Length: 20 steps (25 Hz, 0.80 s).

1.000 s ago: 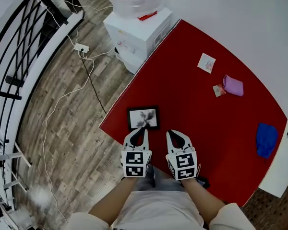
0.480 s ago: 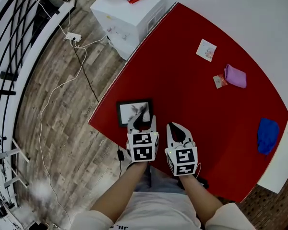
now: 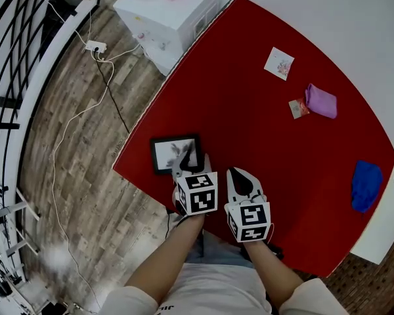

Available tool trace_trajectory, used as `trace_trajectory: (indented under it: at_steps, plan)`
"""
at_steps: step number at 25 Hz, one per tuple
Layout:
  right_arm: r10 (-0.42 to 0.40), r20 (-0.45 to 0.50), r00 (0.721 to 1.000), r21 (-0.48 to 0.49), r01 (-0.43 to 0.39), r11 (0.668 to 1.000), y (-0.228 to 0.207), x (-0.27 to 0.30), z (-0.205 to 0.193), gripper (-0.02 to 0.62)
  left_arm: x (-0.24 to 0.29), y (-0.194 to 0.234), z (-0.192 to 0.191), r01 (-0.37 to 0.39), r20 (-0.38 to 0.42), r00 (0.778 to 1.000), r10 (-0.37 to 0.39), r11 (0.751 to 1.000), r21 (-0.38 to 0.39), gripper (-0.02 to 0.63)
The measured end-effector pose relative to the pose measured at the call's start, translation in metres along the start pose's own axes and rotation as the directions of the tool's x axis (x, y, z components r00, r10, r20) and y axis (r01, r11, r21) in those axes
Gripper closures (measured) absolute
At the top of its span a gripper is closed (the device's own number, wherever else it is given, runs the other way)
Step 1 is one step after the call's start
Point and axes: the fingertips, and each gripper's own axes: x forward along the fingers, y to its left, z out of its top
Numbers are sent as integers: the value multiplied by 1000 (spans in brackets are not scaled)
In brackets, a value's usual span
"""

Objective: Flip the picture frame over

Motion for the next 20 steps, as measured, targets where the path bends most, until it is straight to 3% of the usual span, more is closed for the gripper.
trace_trajectory:
  at_steps: [6, 13, 20]
  plan:
    - [12, 3, 1000, 22, -12, 1000, -4, 1, -2, 591, 0, 2, -1, -54, 2, 999, 54, 998, 8, 458]
    - [22, 0, 1000, 32, -22, 999, -4, 4, -5, 591, 1, -4, 0, -47, 5, 999, 48, 998, -38, 526]
    - [24, -3, 1000, 38, -24, 999, -3, 5, -8, 591, -1, -3, -4, -33, -5, 999, 33, 997, -75, 534]
